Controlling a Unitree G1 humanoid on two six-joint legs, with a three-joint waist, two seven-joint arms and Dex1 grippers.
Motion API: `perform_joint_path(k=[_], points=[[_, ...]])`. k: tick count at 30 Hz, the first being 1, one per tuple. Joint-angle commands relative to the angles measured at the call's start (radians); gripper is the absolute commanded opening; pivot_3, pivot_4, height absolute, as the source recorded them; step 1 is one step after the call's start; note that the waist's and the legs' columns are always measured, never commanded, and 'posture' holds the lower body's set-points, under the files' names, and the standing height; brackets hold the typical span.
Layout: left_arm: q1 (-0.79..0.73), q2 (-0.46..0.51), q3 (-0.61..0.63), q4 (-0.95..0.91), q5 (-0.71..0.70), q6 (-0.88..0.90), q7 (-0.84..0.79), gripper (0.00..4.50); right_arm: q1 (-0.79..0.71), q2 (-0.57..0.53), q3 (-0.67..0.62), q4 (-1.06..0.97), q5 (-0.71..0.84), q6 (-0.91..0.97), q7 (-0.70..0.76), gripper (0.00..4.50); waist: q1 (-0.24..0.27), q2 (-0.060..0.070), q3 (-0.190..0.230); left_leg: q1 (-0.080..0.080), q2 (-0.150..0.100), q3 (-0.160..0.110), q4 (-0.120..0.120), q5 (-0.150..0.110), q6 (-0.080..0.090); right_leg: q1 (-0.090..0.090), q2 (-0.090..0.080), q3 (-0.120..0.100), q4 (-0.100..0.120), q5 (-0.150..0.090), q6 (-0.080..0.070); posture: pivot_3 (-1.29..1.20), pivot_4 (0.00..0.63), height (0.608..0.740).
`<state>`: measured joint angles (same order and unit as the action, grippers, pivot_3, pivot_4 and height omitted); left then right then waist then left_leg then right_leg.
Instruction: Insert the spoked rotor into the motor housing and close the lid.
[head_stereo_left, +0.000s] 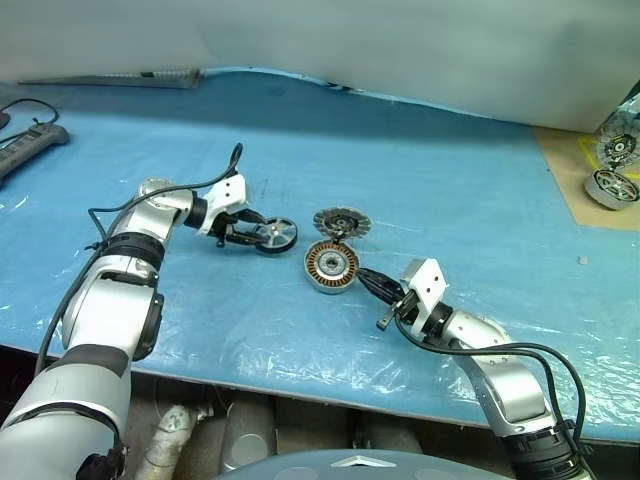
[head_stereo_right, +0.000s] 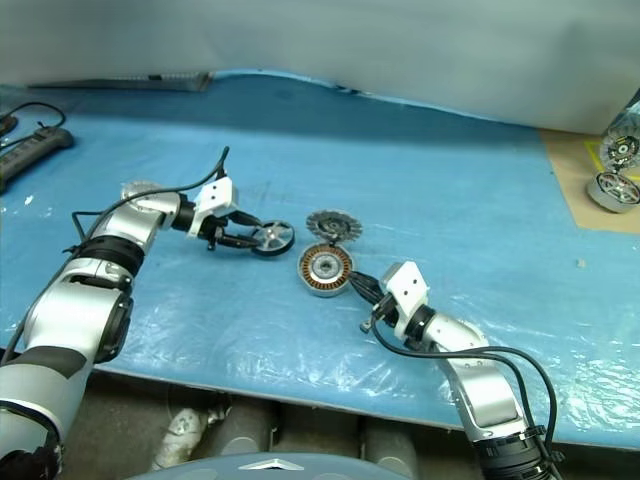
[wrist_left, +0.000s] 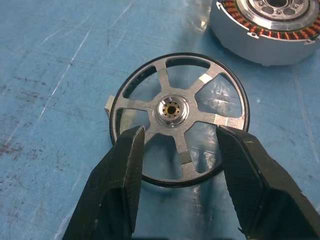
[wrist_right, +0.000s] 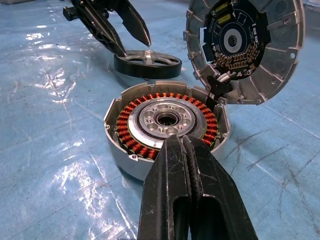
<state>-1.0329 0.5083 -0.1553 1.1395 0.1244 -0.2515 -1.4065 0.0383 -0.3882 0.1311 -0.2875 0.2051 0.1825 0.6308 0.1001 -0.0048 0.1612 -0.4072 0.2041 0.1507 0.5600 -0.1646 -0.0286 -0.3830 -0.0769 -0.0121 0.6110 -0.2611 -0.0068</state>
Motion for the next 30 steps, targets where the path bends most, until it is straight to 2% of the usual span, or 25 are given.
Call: perform_joint_path(k=[1,11,27,30], points=[[-0.033,0.015,-0.01,0.015,0.015,-0.036,0.004,2.43,0.003,-0.001,0.001,-0.026,0.002,-0.004,-0.002,0.0,0.0,0.0,0.0,0.0,0.0,0.0,0.0,0.0,0.0,0.0,0.0,0.0,0.0,0.0,0.0,0.0,0.15,0.74],[-0.053,0.002,-0.03,0.069,0.058,-0.074,0.06,2.43,-0.007,0.005,0.008,-0.018,-0.004,-0.006,-0.002,0.0,0.0,0.0,0.0,0.0,0.0,0.0,0.001,0.0,0.0,0.0,0.0,0.0,0.001,0.0,0.0,0.0,0.15,0.74],[-0.05,-0.017,-0.044,0.081,0.076,-0.123,0.065,2.43,-0.015,0.008,0.011,-0.005,-0.007,-0.009,-0.004,0.0,0.001,0.0,0.0,0.0,0.0,0.0,0.002,0.0,0.0,0.0,0.0,0.0,0.003,0.0,0.0,0.0,0.15,0.74],[-0.053,-0.015,-0.041,0.082,0.076,-0.108,0.071,1.91,-0.011,0.008,0.012,-0.006,-0.008,-0.01,-0.004,0.0,0.001,0.0,0.0,0.0,0.0,0.0,0.002,0.0,0.0,0.0,0.0,0.0,0.003,0.0,0.0,0.0,0.15,0.74]])
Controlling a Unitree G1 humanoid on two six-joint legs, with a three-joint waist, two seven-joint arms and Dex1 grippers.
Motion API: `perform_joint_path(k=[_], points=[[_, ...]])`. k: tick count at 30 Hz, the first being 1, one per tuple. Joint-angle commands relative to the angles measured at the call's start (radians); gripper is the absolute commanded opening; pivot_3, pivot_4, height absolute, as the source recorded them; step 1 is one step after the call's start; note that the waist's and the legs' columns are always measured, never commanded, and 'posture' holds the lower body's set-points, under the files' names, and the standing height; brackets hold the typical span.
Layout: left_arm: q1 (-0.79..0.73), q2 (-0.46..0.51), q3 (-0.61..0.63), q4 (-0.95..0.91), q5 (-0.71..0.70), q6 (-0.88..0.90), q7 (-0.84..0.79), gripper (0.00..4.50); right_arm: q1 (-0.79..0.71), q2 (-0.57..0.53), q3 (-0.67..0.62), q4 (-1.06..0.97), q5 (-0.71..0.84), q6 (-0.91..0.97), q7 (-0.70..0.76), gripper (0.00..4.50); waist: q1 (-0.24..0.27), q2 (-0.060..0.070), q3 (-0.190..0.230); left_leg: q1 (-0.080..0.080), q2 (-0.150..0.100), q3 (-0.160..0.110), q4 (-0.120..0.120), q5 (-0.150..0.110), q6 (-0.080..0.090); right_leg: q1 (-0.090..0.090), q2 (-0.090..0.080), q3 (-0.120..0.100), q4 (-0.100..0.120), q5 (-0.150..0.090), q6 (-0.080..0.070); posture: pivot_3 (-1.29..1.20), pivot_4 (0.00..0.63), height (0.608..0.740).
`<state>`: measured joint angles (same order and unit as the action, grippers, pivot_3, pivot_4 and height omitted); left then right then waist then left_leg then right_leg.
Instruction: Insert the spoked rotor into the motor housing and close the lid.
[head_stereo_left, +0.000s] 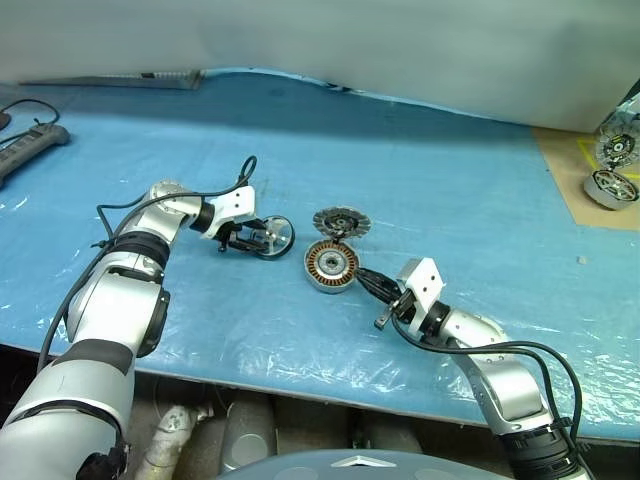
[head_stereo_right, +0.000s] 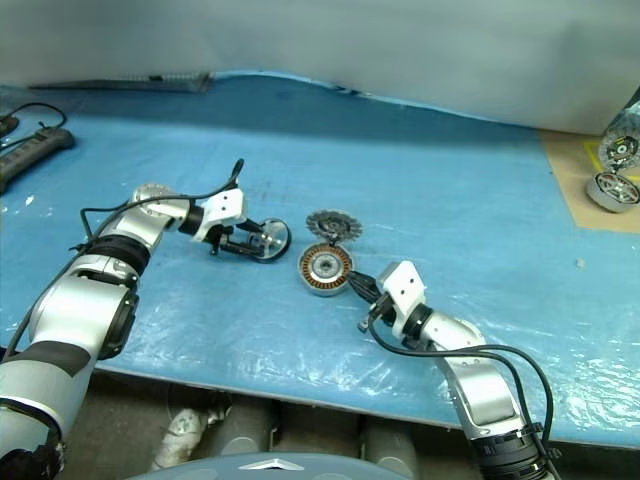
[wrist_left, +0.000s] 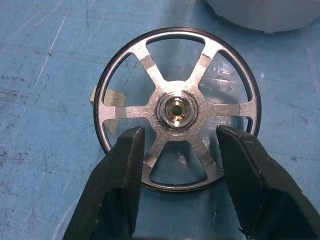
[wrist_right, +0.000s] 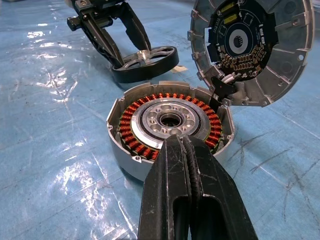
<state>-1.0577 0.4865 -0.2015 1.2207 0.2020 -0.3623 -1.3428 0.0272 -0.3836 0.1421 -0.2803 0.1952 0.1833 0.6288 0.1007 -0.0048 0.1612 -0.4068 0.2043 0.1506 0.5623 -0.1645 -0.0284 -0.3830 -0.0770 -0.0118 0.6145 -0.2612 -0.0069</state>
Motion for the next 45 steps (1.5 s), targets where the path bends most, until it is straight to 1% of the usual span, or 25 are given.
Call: perform_joint_path(k=[1,2,3,10,16,18,20,23,26,29,31,34,38,41,45], points=[[-0.029,0.008,0.006,0.001,-0.002,0.006,0.009,1.6,0.001,0.003,0.001,-0.013,0.002,-0.01,-0.002,0.0,0.0,0.0,0.0,0.0,0.0,0.0,0.0,0.0,0.0,0.0,0.0,0.0,0.0,0.0,0.0,0.0,0.15,0.74],[-0.03,0.01,0.007,0.001,-0.003,0.009,0.012,1.3,0.001,0.003,0.001,-0.013,0.002,-0.01,-0.002,0.0,0.0,0.0,0.0,0.0,0.0,0.0,0.0,0.0,0.0,0.0,0.0,0.0,0.0,0.0,0.0,0.0,0.15,0.74],[-0.031,0.011,0.009,0.0,-0.004,0.012,0.016,1.14,0.0,0.003,0.002,-0.013,0.002,-0.01,-0.002,0.0,0.0,0.0,0.0,0.001,0.0,0.0,0.0,0.0,0.0,0.0,0.0,0.0,0.001,0.0,0.0,0.0,0.15,0.74],[-0.03,0.02,0.036,-0.015,-0.036,0.036,0.014,1.14,0.0,0.003,0.004,-0.01,0.001,-0.012,-0.001,0.0,0.0,0.0,0.0,0.001,0.0,0.0,0.0,0.0,0.0,0.0,0.0,0.001,0.001,0.0,0.0,0.0,0.15,0.74],[0.008,0.07,0.101,-0.081,-0.126,0.085,-0.102,1.14,0.02,0.007,-0.02,-0.032,0.024,-0.041,0.001,0.0,-0.001,0.0,0.0,0.001,0.0,0.0,0.0,0.0,0.0,0.0,0.0,0.001,0.001,0.0,0.0,0.0,0.15,0.74],[0.043,0.101,0.11,-0.138,-0.155,0.128,-0.162,1.14,0.029,0.017,-0.04,-0.037,0.048,-0.051,0.0,0.0,-0.002,0.0,0.0,0.001,0.0,0.0,0.0,0.0,0.0,0.0,0.0,0.001,0.001,0.0,0.0,0.0,0.15,0.74],[0.09,0.121,0.118,-0.229,-0.19,0.182,-0.206,1.14,0.035,0.037,-0.072,-0.03,0.085,-0.054,-0.006,0.0,-0.003,0.0,0.0,0.001,0.001,0.0,-0.001,0.0,0.0,-0.001,0.0,0.001,0.001,0.0,-0.001,0.0,0.15,0.74],[0.188,0.126,0.121,-0.441,-0.251,0.297,-0.233,1.01,0.046,0.061,-0.118,0.028,0.11,-0.092,-0.007,0.0,0.0,0.0,0.0,0.001,0.001,0.001,-0.001,0.0,0.0,-0.001,-0.001,0.001,0.001,-0.002,-0.003,0.0,0.15,0.74],[0.291,0.114,0.119,-0.682,-0.307,0.429,-0.207,1.01,0.056,0.075,-0.146,0.078,0.138,-0.117,0.012,0.0,0.003,0.0,0.0,0.0,0.0,0.002,-0.001,0.0,0.0,0.0,-0.003,0.0,0.001,-0.003,-0.005,0.0,0.15,0.74],[0.371,0.1,0.105,-0.896,-0.343,0.555,-0.154,1.01,0.067,0.07,-0.134,0.118,0.114,-0.146,0.03,0.0,0.001,0.0,0.0,-0.001,0.0,0.003,0.0,0.0,0.001,-0.001,-0.003,0.0,0.001,-0.003,-0.005,0.0,0.15,0.74],[0.402,0.095,0.089,-1.002,-0.356,0.617,-0.127,1.01,0.072,0.07,-0.122,0.139,0.098,-0.163,0.034,0.0,-0.004,0.0,0.0,0.0,0.001,0.003,0.0,0.0,0.001,-0.001,-0.002,-0.001,0.002,-0.003,-0.006,0.0,0.15,0.74],[0.416,0.091,0.059,-1.107,-0.372,0.691,-0.097,1.01,0.078,0.075,-0.107,0.16,0.083,-0.189,0.043,0.0,-0.006,0.001,0.0,0.0,0.001,0.003,0.0,0.0,0.001,-0.001,-0.002,0.0,0.003,-0.004,-0.006,0.0,0.15,0.74],[0.392,0.086,0.013,-1.161,-0.377,0.731,-0.085,1.01,0.075,0.08,-0.101,0.19,0.072,-0.217,0.045,0.0,-0.006,0.001,0.0,0.001,0.001,0.004,0.0,0.0,0.001,-0.001,-0.002,0.001,0.003,-0.004,-0.006,0.0,0.15,0.74],[0.356,0.079,-0.031,-1.143,-0.353,0.715,-0.076,1.01,0.072,0.075,-0.088,0.205,0.051,-0.231,0.05,0.0,-0.006,0.001,0.0,0.001,0.001,0.005,0.0,0.0,0.001,-0.001,-0.001,0.001,0.003,-0.004,-0.006,0.0,0.15,0.74],[0.311,0.063,-0.075,-1.075,-0.318,0.664,-0.057,1.01,0.07,0.078,-0.081,0.215,0.037,-0.239,0.047,0.0,-0.006,0.001,0.0,0.001,0.001,0.005,0.0,0.0,0.001,-0.001,-0.001,0.001,0.003,-0.004,-0.006,0.0,0.15,0.74]])
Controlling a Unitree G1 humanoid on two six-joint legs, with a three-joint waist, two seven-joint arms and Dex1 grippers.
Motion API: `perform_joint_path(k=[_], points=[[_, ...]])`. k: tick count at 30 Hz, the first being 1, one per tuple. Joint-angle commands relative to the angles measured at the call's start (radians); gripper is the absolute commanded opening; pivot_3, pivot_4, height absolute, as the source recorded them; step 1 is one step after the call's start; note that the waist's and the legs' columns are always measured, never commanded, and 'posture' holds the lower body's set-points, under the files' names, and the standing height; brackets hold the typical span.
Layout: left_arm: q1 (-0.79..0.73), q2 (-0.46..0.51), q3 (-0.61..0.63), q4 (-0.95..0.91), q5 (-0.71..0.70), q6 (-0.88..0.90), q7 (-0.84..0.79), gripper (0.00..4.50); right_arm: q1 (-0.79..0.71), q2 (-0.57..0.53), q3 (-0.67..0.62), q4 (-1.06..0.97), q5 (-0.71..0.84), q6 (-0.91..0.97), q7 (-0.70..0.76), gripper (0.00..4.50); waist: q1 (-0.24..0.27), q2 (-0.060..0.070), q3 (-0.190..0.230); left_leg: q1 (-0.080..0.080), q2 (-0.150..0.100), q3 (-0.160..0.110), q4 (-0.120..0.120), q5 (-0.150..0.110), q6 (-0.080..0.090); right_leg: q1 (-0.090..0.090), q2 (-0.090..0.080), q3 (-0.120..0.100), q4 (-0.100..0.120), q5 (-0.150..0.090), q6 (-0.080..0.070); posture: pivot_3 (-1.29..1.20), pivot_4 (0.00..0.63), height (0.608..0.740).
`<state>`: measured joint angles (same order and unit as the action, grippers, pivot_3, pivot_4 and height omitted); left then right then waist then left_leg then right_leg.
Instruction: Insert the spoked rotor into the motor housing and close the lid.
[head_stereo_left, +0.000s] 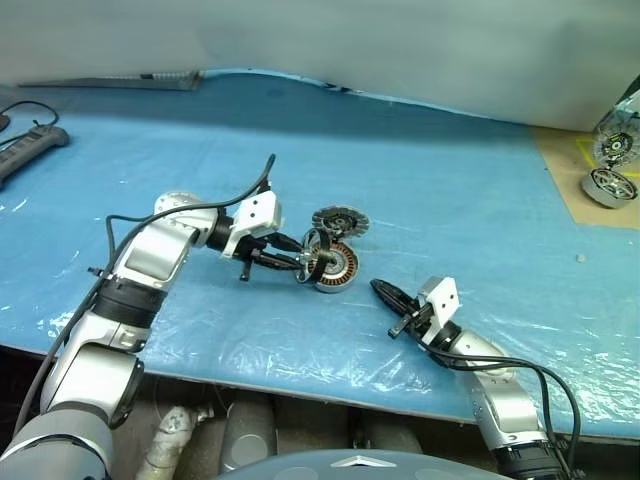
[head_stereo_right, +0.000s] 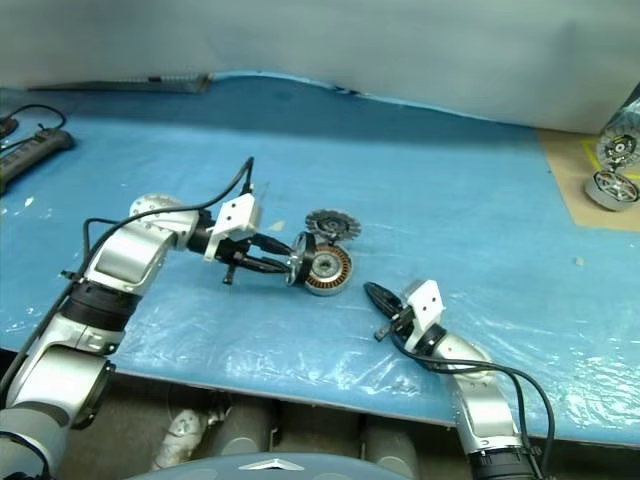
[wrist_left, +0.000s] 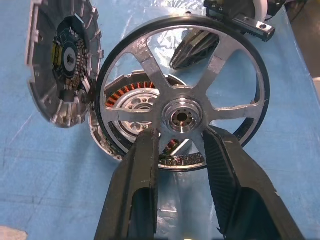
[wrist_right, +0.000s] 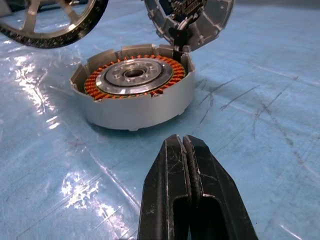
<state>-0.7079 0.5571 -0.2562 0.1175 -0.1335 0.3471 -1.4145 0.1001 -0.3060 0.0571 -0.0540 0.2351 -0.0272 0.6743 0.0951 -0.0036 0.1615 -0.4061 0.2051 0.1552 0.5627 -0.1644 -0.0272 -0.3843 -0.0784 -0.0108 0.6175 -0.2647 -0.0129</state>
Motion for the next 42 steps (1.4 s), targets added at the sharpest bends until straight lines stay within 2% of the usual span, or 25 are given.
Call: perform_joint_path(k=[1,12,42], points=[[-0.047,-0.012,-0.027,0.047,0.023,-0.057,0.019,1.01,-0.002,0.0,0.005,-0.01,-0.005,-0.029,0.0,0.0,0.0,0.0,0.0,0.0,0.0,0.0,0.0,0.0,0.0,0.0,0.0,0.0,0.0,0.0,0.0,0.0,0.15,0.74],[-0.113,-0.055,-0.085,0.193,0.089,-0.144,0.047,1.01,-0.006,0.004,0.013,-0.013,-0.016,-0.025,-0.003,0.0,0.0,0.0,0.0,0.0,0.0,0.0,0.0,0.0,0.0,0.0,0.001,0.0,0.0,0.0,0.0,0.0,0.15,0.74],[-0.253,-0.085,-0.157,0.332,0.171,-0.225,-0.049,1.01,-0.035,0.029,0.039,0.03,-0.048,-0.051,-0.028,0.0,0.0,0.0,0.0,0.0,0.0,0.0,0.001,0.0,0.0,0.0,0.001,0.0,0.0,0.0,0.0,0.0,0.15,0.74]])
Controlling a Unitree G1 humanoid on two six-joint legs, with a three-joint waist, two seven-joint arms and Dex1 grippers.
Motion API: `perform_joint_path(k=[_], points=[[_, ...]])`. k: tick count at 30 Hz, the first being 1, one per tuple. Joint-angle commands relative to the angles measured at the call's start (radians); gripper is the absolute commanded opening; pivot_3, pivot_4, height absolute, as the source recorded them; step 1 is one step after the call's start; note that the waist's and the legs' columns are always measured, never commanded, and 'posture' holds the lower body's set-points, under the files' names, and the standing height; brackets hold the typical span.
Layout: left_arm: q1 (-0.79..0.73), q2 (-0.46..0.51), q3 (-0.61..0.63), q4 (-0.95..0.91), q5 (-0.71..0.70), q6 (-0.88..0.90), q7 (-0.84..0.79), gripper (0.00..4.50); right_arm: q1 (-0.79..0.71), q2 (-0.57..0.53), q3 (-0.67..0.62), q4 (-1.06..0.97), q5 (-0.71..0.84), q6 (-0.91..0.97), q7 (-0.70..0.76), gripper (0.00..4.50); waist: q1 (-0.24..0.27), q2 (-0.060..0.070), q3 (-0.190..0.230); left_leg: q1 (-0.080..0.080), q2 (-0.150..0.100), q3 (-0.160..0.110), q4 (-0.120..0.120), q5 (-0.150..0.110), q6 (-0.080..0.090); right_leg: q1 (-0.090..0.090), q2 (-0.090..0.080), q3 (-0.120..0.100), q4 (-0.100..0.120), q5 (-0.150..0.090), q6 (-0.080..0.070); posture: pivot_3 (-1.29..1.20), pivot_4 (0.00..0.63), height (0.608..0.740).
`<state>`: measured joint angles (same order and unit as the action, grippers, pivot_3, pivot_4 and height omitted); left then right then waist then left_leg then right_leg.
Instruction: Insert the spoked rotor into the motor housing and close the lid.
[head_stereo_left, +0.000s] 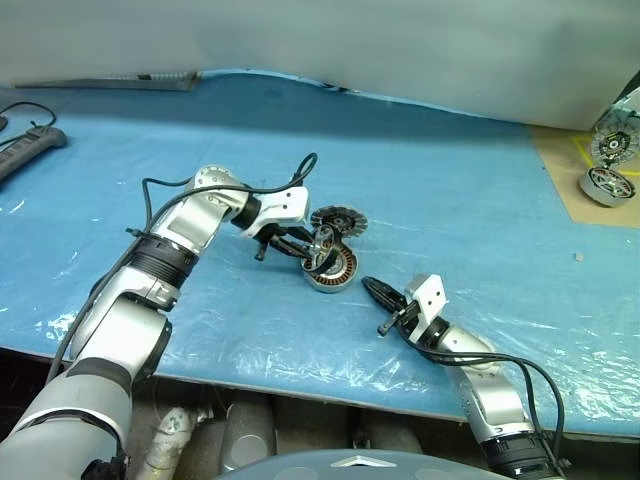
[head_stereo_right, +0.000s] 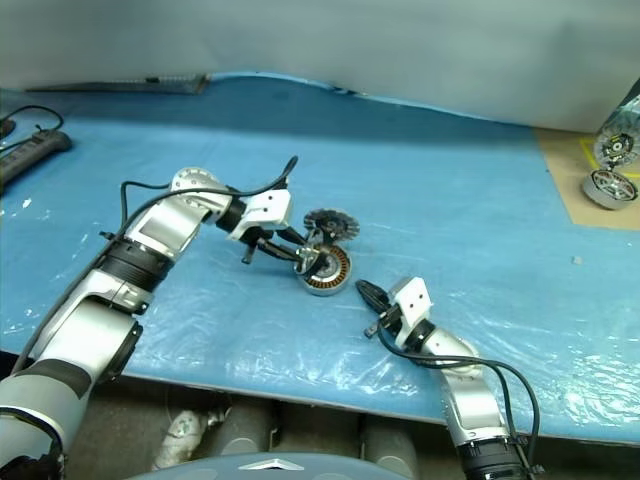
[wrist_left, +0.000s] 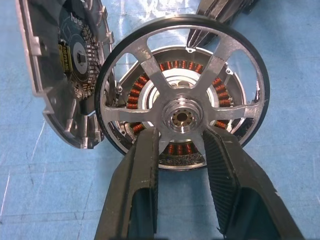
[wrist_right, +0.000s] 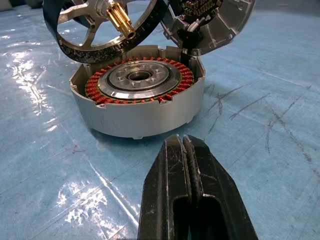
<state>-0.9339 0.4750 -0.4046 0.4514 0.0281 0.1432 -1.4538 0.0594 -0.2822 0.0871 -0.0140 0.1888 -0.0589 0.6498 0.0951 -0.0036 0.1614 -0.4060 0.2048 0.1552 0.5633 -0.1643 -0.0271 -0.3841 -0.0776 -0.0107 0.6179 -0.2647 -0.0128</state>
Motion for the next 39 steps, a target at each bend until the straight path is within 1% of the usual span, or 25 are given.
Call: perform_joint_path(k=[1,6,20,31,33,34,39], points=[[-0.029,-0.007,-0.01,-0.001,0.01,-0.022,-0.012,1.01,0.007,0.006,0.009,-0.01,-0.002,-0.02,-0.004,0.0,0.0,0.0,0.0,0.0,0.0,0.0,0.0,0.0,0.0,0.0,0.0,0.0,0.0,0.0,0.0,0.0,0.15,0.74],[-0.037,-0.017,-0.017,0.01,0.021,-0.035,-0.023,1.01,0.004,0.009,0.011,-0.007,-0.007,-0.018,-0.009,0.0,0.0,0.0,0.0,0.0,0.0,0.0,0.0,0.0,0.0,0.0,0.0,0.0,0.0,0.0,0.0,0.0,0.15,0.74],[-0.064,0.0,-0.042,0.062,0.073,-0.056,-0.043,1.01,-0.002,0.015,0.019,0.003,-0.014,-0.021,-0.018,0.0,-0.001,0.0,0.0,0.001,0.0,0.0,0.0,0.0,0.0,0.0,0.0,0.0,0.0,0.0,0.0,0.0,0.15,0.74],[-0.102,-0.032,-0.054,0.141,0.116,-0.106,-0.035,1.01,-0.006,0.018,0.022,0.01,-0.018,-0.022,-0.024,0.0,0.0,0.0,0.0,0.001,0.0,0.0,0.0,0.0,0.0,0.0,0.0,0.0,0.0,0.0,0.0,0.0,0.15,0.74],[-0.106,-0.036,-0.053,0.15,0.118,-0.114,-0.036,1.76,-0.007,0.019,0.022,0.011,-0.018,-0.022,-0.025,0.0,0.0,0.0,0.0,0.001,0.0,0.0,0.0,0.0,0.0,0.0,0.0,0.0,0.0,0.0,0.0,0.0,0.15,0.74],[-0.108,-0.038,-0.052,0.153,0.118,-0.116,-0.036,2.03,-0.006,0.019,0.023,0.011,-0.018,-0.022,-0.026,0.0,0.0,0.0,0.0,0.001,0.0,0.0,0.0,0.0,0.0,0.0,0.0,0.0,0.0,0.0,0.0,0.0,0.15,0.74],[-0.113,-0.047,-0.03,0.145,0.095,-0.106,-0.041,3.7,-0.006,0.019,0.023,0.011,-0.019,-0.022,-0.026,0.0,0.0,0.0,0.0,0.0,0.0,0.0,0.0,0.0,0.0,0.0,0.0,0.0,0.0,0.0,0.0,0.0,0.15,0.74]])
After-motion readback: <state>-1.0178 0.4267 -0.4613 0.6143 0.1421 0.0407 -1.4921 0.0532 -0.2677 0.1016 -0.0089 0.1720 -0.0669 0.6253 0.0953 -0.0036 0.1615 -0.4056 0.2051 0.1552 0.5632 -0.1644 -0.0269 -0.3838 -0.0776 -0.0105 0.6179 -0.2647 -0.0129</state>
